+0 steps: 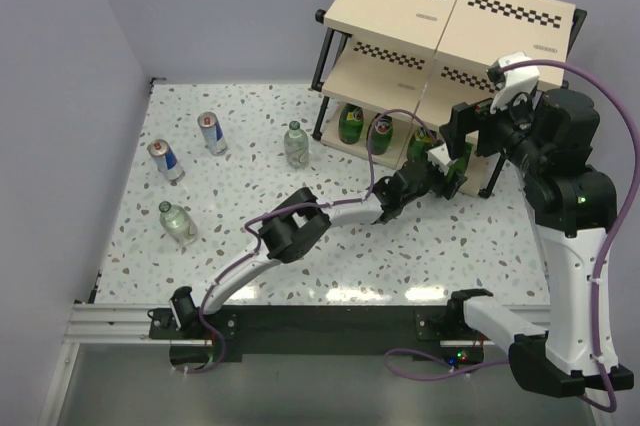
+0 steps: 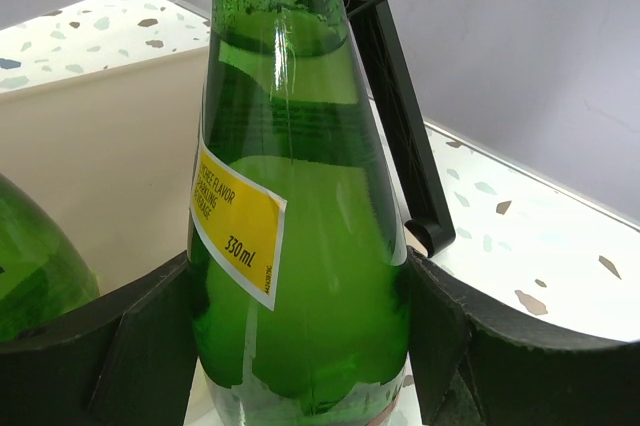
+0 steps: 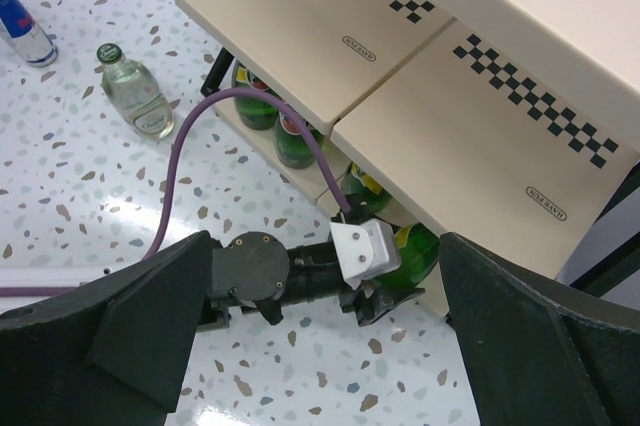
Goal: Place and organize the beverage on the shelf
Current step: Place the drink on the shelf.
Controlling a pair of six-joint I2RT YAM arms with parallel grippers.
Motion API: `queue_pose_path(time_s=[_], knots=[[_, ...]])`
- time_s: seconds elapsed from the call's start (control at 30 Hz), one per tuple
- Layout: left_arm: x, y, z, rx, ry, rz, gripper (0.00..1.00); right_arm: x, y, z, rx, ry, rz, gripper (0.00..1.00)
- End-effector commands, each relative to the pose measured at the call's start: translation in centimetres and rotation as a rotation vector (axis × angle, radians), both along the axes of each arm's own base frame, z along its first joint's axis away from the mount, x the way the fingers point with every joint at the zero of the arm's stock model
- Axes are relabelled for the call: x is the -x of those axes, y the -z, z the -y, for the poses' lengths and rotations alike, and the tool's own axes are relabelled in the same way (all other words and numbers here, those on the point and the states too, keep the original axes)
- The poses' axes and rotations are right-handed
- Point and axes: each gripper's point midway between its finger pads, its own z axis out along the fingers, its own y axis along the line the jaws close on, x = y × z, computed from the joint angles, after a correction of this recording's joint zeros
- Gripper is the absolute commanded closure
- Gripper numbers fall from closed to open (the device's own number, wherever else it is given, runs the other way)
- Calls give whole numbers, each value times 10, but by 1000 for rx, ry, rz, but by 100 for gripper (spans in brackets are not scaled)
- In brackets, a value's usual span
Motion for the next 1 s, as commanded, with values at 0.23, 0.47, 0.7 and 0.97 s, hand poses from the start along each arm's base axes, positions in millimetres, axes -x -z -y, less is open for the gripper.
queue_pose_path(time_s=[0.23, 0.47, 0.7, 0.97], knots=[[-14, -138, -12, 317, -38, 231, 100, -1, -10, 2, -7, 18, 24, 1], [-8, -146, -18, 344, -31, 249, 100, -1, -9, 2, -6, 20, 21, 1], [-9, -146, -16, 348, -21, 263, 100, -2, -8, 2, -6, 18, 20, 1], [-16, -134, -9, 352, -13, 259, 100, -2, -7, 1, -8, 17, 19, 1]])
